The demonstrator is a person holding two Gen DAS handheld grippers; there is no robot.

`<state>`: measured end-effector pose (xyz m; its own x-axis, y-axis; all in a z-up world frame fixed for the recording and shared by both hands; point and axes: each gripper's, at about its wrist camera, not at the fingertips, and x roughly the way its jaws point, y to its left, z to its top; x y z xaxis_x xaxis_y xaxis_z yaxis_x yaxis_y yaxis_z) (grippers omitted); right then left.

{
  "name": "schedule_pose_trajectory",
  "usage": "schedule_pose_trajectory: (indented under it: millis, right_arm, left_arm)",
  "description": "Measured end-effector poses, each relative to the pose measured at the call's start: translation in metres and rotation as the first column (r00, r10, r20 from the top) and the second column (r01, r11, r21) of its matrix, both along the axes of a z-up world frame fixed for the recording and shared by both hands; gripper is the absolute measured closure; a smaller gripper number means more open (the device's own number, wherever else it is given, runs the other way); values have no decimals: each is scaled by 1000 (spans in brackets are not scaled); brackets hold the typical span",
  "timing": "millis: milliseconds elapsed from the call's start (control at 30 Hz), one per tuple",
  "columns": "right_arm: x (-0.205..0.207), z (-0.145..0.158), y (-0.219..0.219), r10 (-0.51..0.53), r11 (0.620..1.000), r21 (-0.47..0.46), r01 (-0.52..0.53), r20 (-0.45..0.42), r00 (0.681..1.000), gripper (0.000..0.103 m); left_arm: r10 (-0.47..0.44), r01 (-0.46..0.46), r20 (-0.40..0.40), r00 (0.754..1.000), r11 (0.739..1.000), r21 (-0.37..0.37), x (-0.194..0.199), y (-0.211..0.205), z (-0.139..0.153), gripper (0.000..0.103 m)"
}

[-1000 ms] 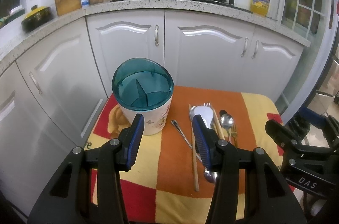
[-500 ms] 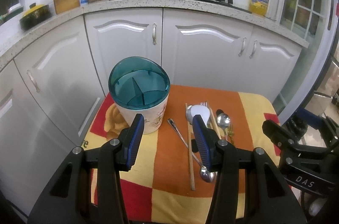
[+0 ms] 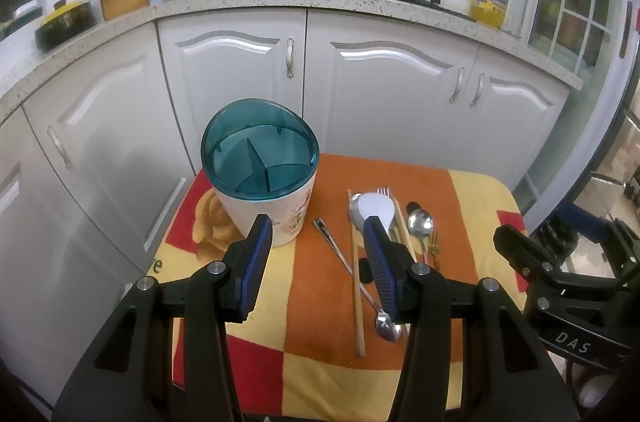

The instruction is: Organize utensils

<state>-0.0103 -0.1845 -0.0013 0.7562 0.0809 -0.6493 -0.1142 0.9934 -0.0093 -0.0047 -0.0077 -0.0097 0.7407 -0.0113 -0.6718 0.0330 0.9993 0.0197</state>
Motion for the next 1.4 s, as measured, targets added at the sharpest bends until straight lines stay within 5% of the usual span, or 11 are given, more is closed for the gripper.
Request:
schedule_pose_trajectory:
  millis: [833,1233,1400]
  right_arm:
    - [5,-9,-4,1,1000,1,-1,-16,1000,8]
    - [13,-32,-28,12,998,61,-7,-81,997,8]
    - [21,-51,-34,25,996,92,-13,-130,991,17]
  left_arm:
    - [1,-1,-33,999,1000,-4,4,0,-10,56]
    - [5,-17,-136,991,996,-87,15,12,-25,56]
    - [-27,7,-194,981,994,-104,20,7,-42,56]
